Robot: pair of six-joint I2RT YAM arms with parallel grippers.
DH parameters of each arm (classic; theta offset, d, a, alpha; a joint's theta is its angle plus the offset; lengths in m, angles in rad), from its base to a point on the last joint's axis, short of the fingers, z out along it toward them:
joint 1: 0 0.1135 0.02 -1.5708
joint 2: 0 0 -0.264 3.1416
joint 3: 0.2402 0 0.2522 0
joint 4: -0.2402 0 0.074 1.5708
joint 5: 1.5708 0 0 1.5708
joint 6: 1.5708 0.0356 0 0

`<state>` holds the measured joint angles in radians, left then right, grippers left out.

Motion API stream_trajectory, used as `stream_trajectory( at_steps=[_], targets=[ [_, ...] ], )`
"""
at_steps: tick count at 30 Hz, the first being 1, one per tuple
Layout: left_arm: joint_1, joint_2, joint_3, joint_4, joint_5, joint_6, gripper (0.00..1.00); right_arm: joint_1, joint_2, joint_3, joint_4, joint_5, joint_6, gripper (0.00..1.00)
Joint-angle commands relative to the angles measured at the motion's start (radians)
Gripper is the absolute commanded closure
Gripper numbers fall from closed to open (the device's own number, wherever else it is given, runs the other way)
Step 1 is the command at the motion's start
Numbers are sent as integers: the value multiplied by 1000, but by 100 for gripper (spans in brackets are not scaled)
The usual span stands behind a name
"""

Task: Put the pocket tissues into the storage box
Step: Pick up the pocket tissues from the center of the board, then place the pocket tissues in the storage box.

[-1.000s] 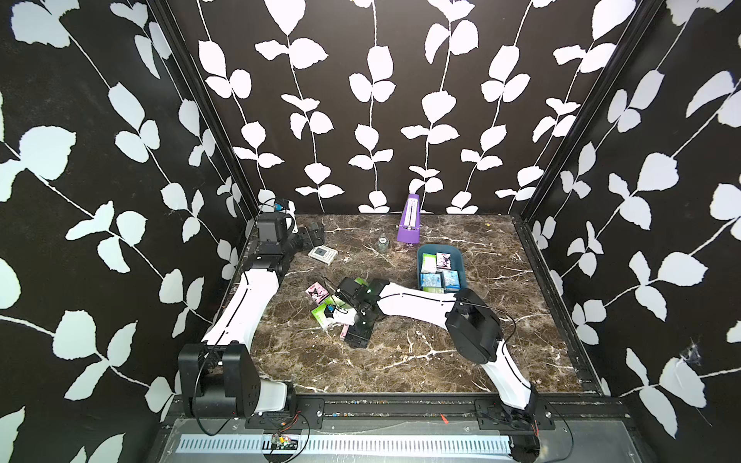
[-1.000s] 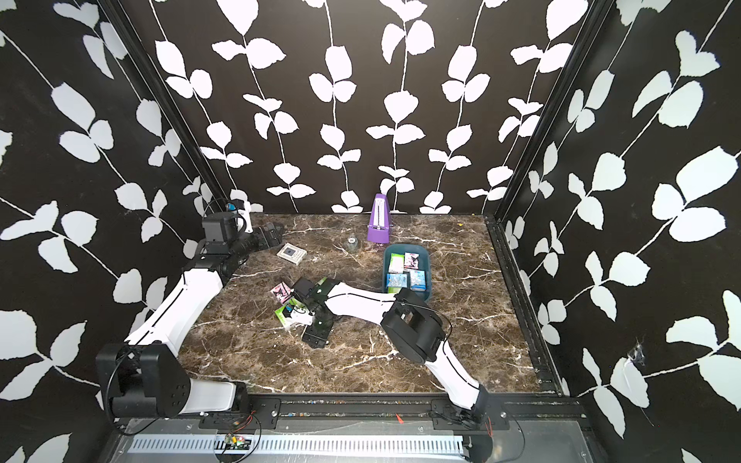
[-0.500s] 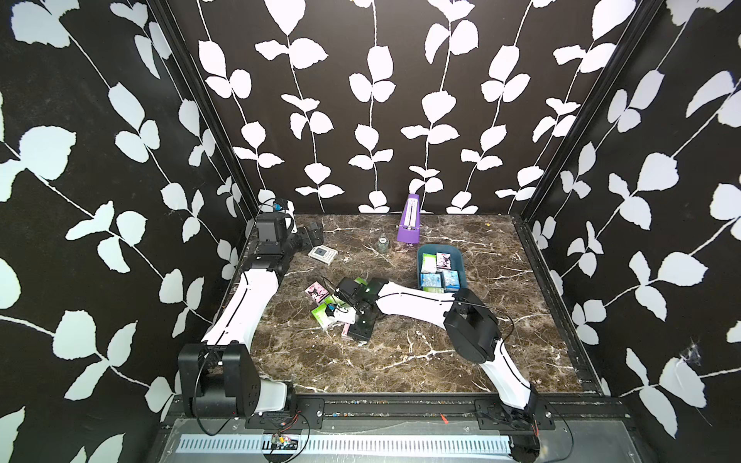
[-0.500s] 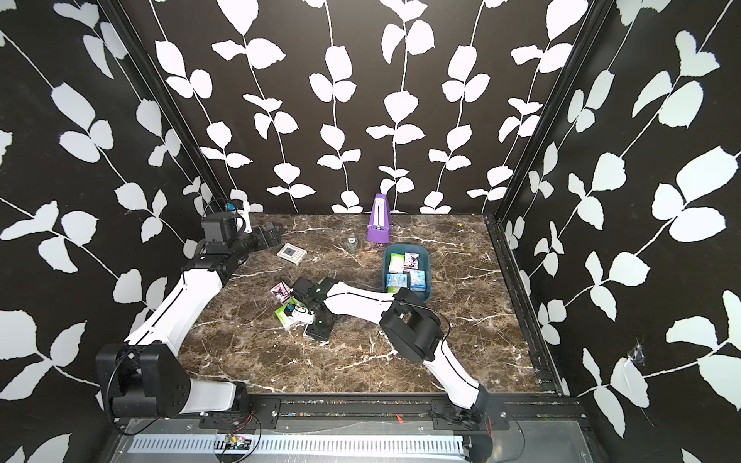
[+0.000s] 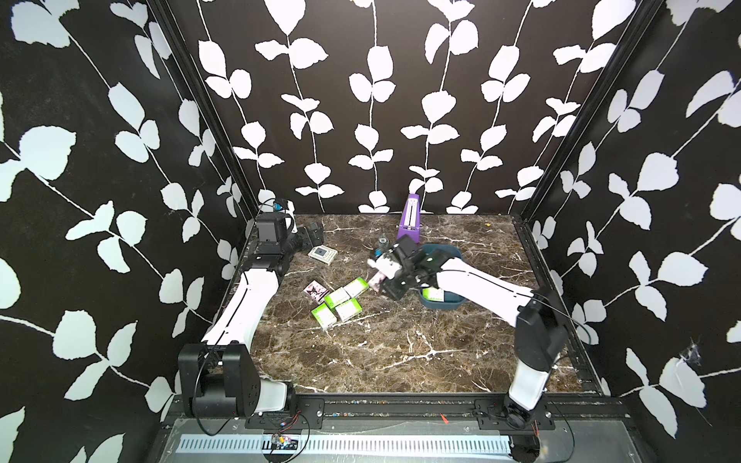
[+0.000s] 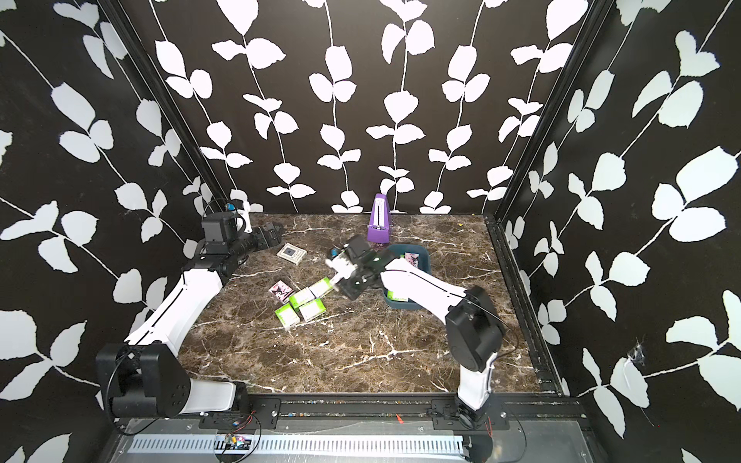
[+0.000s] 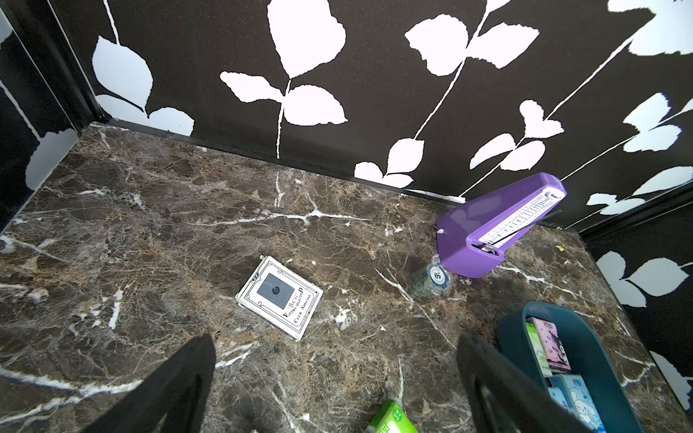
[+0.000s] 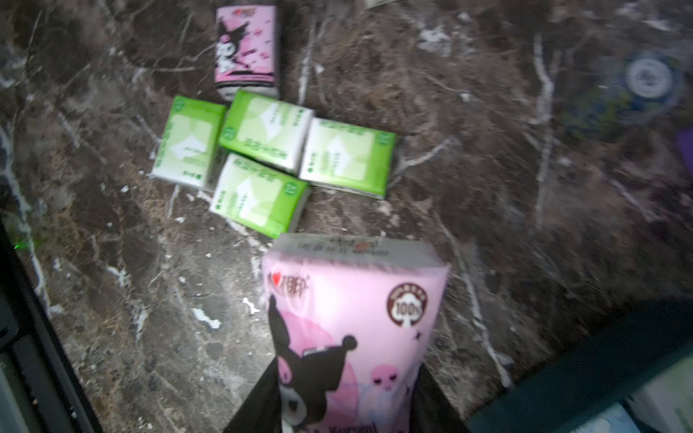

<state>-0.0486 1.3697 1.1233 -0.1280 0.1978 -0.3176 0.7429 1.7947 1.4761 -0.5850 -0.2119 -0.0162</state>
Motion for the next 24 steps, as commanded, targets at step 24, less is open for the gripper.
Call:
stream_trajectory(
  at_steps=[24],
  targets=[
    [8, -20, -2, 13, -5, 19, 1, -389, -15, -45, -231, 256, 295, 54]
  ],
)
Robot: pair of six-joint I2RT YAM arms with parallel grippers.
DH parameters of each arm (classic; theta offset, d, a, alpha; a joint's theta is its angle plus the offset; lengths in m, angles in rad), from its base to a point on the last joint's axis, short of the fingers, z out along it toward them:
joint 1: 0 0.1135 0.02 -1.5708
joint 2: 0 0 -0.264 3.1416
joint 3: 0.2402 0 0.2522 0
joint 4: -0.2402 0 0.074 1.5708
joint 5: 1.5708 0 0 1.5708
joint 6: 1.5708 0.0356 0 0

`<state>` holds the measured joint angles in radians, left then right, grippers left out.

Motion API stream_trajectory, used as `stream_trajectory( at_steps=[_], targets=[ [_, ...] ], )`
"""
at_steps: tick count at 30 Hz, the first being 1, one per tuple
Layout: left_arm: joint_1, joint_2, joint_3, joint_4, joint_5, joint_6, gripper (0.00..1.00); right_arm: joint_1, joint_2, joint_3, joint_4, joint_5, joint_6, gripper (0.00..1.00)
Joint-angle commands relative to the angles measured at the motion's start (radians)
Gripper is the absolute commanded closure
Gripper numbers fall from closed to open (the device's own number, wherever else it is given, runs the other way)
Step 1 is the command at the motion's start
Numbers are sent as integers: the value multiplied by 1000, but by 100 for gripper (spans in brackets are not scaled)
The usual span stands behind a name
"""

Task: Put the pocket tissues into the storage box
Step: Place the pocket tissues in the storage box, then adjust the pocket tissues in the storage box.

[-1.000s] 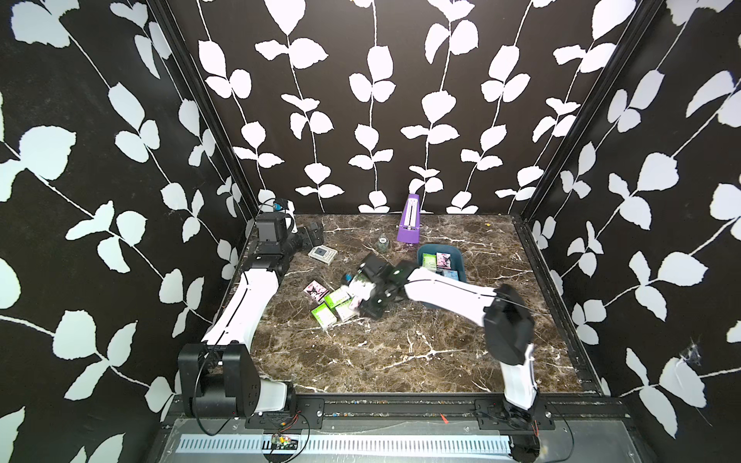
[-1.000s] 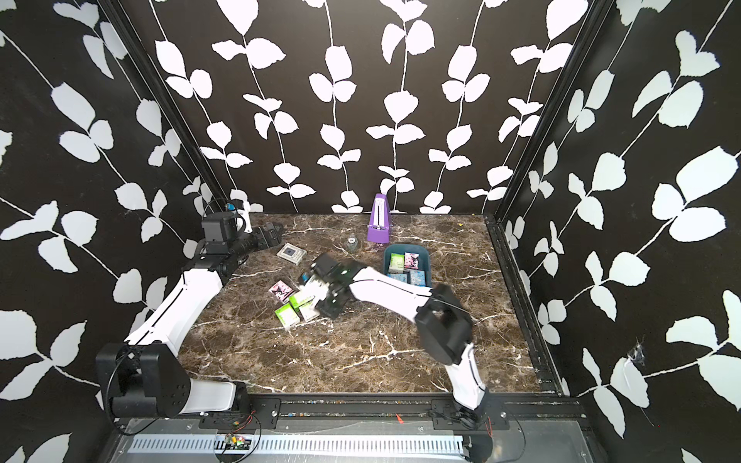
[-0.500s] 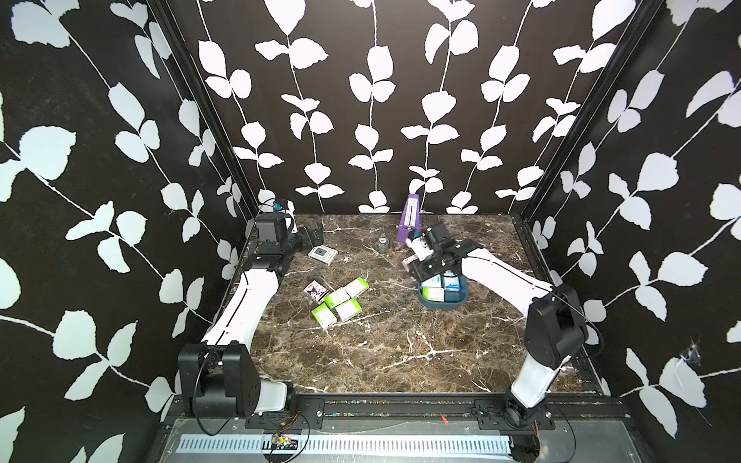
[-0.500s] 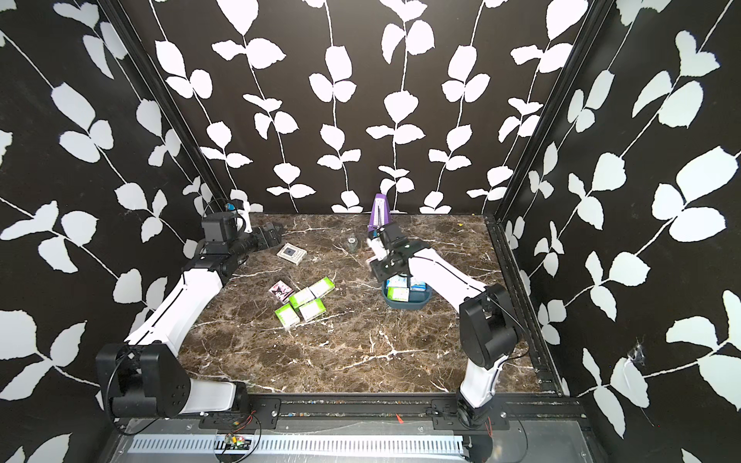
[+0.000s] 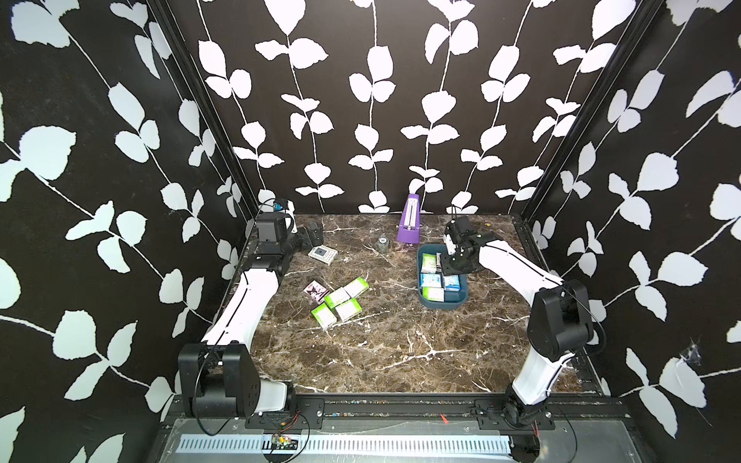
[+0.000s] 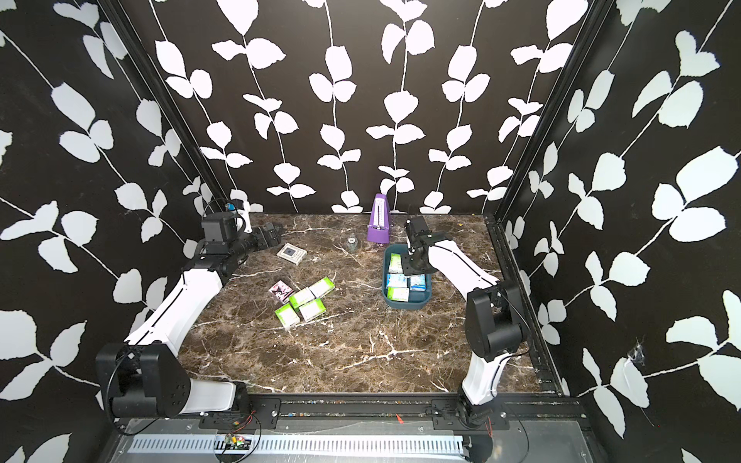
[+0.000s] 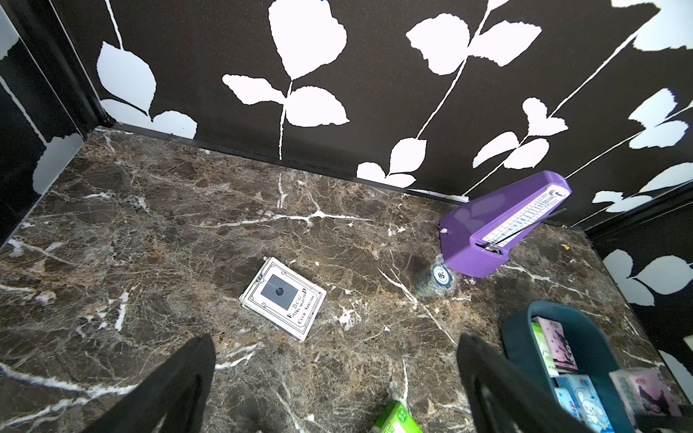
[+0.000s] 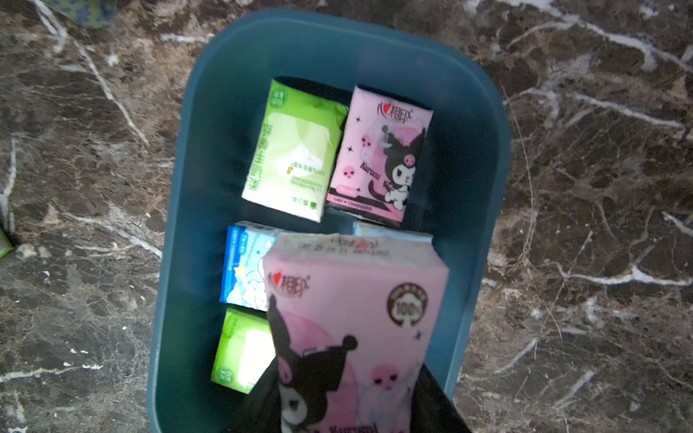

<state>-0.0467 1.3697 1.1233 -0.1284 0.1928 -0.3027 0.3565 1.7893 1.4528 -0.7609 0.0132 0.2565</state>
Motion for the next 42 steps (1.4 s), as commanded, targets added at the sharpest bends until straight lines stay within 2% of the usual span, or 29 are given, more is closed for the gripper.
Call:
stream_trajectory(
  at_steps=[1, 13, 19, 25, 28, 32, 35, 42],
  targets=[
    [5, -18, -1, 13, 1, 5, 1, -2, -13, -30, -60, 33, 24, 54],
    [6, -9, 0, 18, 4, 2, 1, 8, -42, -192, -35, -15, 80, 52],
    [5, -3, 4, 22, 10, -1, 1, 16, -47, -171, -59, -1, 68, 32],
    [6, -3, 9, 22, 10, 0, 1, 15, -55, -74, -78, 52, 35, 29],
    [5, -3, 8, 23, 11, -1, 1, 15, -29, -22, -92, 69, 14, 33],
    [5, -3, 9, 25, 11, -1, 1, 13, 8, 16, -71, 76, -5, 48],
    [7, -5, 12, 21, 10, 1, 1, 12, 45, 40, -87, 64, -18, 55],
    [5, -3, 9, 21, 14, 1, 1, 10, 70, -17, -38, 33, -12, 68]
  ],
)
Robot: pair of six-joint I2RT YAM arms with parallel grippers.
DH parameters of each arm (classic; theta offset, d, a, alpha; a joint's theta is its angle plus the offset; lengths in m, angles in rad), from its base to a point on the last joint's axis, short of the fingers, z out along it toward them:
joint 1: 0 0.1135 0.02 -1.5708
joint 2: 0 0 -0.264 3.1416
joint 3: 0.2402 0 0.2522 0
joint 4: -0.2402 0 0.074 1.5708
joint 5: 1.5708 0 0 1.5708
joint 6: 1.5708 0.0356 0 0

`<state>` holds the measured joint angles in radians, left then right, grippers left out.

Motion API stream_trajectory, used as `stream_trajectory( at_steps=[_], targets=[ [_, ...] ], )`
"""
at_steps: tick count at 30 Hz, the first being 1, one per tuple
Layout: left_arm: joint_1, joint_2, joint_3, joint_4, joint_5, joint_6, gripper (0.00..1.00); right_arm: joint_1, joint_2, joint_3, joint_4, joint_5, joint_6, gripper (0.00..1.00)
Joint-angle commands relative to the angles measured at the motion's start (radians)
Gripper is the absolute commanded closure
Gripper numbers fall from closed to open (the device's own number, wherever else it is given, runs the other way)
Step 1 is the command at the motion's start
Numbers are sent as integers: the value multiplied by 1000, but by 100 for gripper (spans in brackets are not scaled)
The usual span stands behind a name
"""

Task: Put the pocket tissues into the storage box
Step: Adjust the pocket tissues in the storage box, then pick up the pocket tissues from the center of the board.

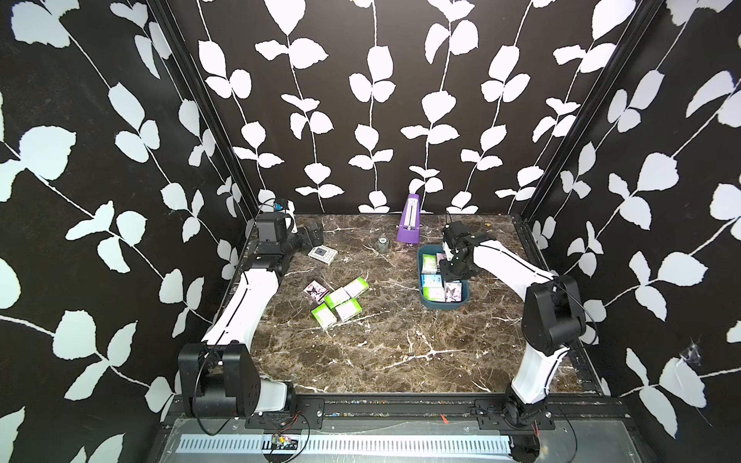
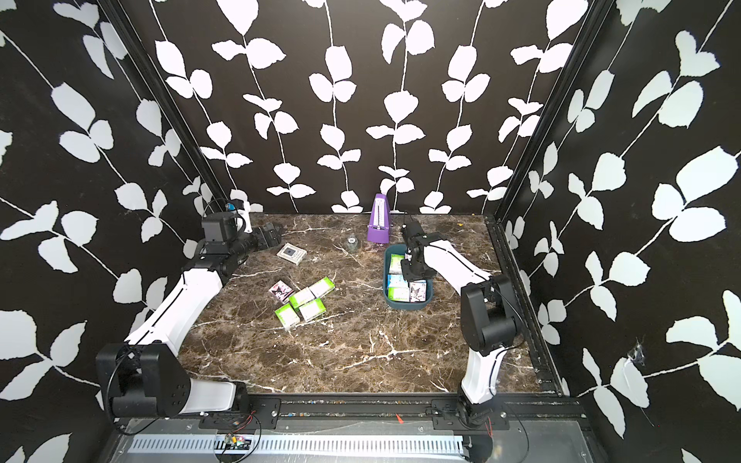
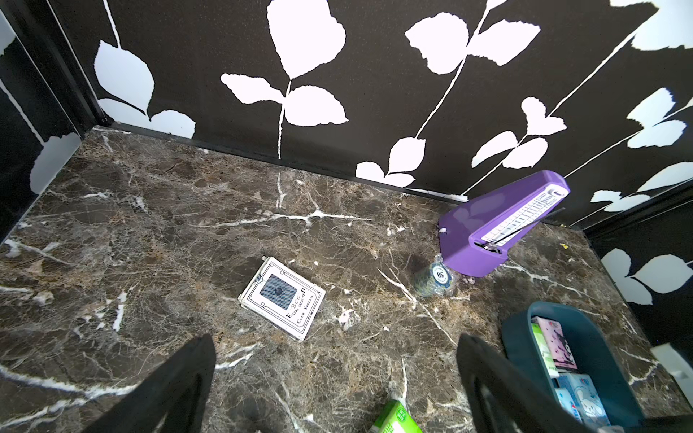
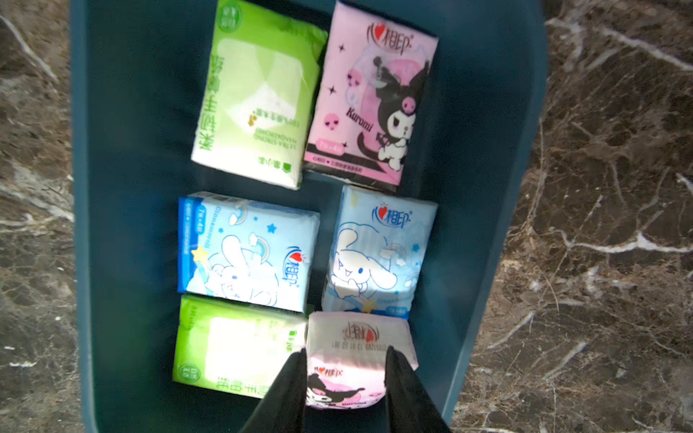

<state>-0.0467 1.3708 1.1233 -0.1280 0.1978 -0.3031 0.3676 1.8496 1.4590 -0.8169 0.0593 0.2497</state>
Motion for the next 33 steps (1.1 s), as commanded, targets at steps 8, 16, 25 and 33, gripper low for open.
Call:
stream_trajectory(
  at_steps=[8, 16, 25, 33],
  targets=[
    [6, -11, 6, 14, 1, 10, 1, 0, -23, -139, 27, -66, 32, 79],
    [5, -10, 4, 22, 5, 1, 1, 0, -30, -155, 7, -51, 27, 77],
    [5, -14, 1, 19, 2, 3, 1, 1, -78, -54, -9, -35, 4, 59],
    [5, -22, -7, 27, -22, -14, 1, 146, -130, -19, 126, -67, -103, 39]
  ],
)
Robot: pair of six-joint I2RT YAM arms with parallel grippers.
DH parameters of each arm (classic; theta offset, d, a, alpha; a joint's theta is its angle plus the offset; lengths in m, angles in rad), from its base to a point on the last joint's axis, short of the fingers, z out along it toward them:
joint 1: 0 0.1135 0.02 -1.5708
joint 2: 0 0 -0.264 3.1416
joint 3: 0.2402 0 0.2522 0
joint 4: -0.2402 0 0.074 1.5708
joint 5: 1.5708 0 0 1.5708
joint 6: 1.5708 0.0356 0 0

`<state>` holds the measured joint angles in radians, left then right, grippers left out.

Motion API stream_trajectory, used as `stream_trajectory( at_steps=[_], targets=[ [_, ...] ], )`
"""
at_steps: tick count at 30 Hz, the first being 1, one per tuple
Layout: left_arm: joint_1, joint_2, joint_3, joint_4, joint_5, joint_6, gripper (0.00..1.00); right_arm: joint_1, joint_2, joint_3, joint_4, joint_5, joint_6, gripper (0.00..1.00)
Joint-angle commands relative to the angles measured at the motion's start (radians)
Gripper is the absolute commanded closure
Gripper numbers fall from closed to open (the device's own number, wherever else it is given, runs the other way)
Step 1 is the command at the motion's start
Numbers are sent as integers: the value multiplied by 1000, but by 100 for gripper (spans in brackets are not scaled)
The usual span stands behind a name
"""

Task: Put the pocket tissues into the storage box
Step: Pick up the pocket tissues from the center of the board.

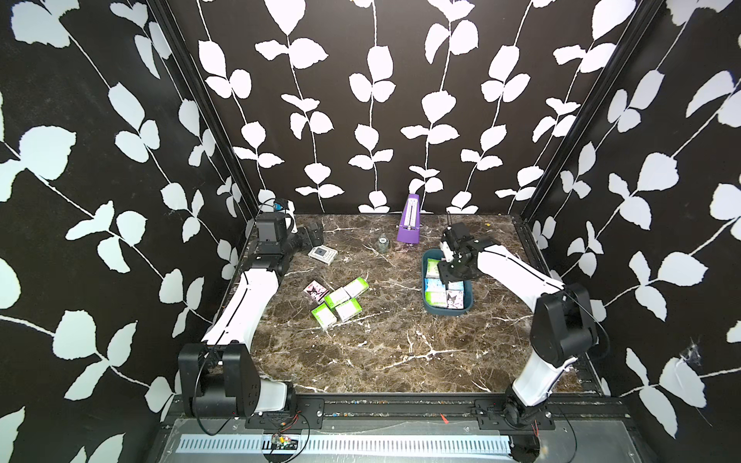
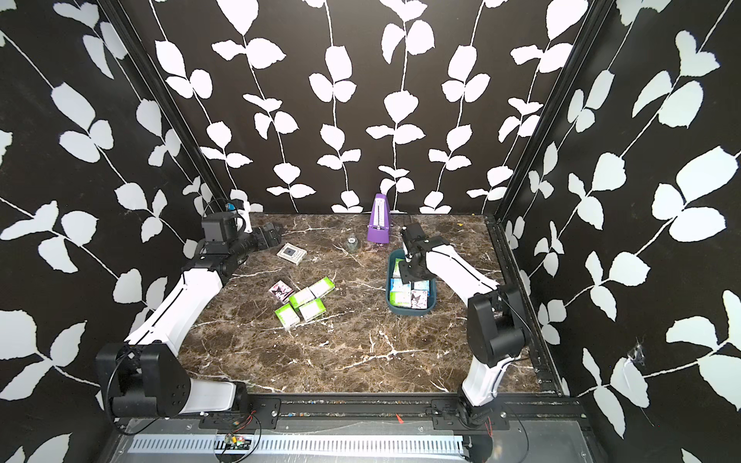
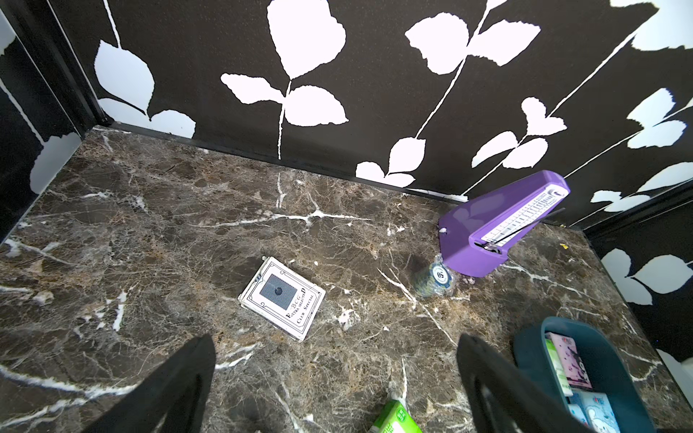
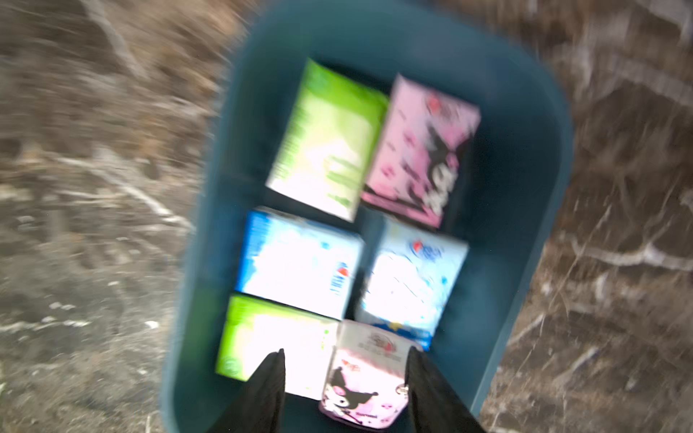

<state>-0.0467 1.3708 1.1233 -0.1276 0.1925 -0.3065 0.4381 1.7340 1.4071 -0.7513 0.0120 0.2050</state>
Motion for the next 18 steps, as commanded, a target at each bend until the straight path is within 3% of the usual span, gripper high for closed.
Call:
stream_trajectory(
  at_steps=[1, 5, 9, 18],
  targets=[
    [5, -22, -9, 26, -20, -14, 1, 111, -5, 31, 88, -26, -69, 36],
    [6, -27, -14, 23, -25, -18, 1, 249, 36, 33, 214, -39, -123, 17],
    [5, -32, -13, 12, -31, -16, 1, 310, 118, 92, 283, -135, -128, 0],
    [12, -48, -13, -13, -55, 3, 1, 440, 260, 183, 316, -192, -109, 0]
  ],
)
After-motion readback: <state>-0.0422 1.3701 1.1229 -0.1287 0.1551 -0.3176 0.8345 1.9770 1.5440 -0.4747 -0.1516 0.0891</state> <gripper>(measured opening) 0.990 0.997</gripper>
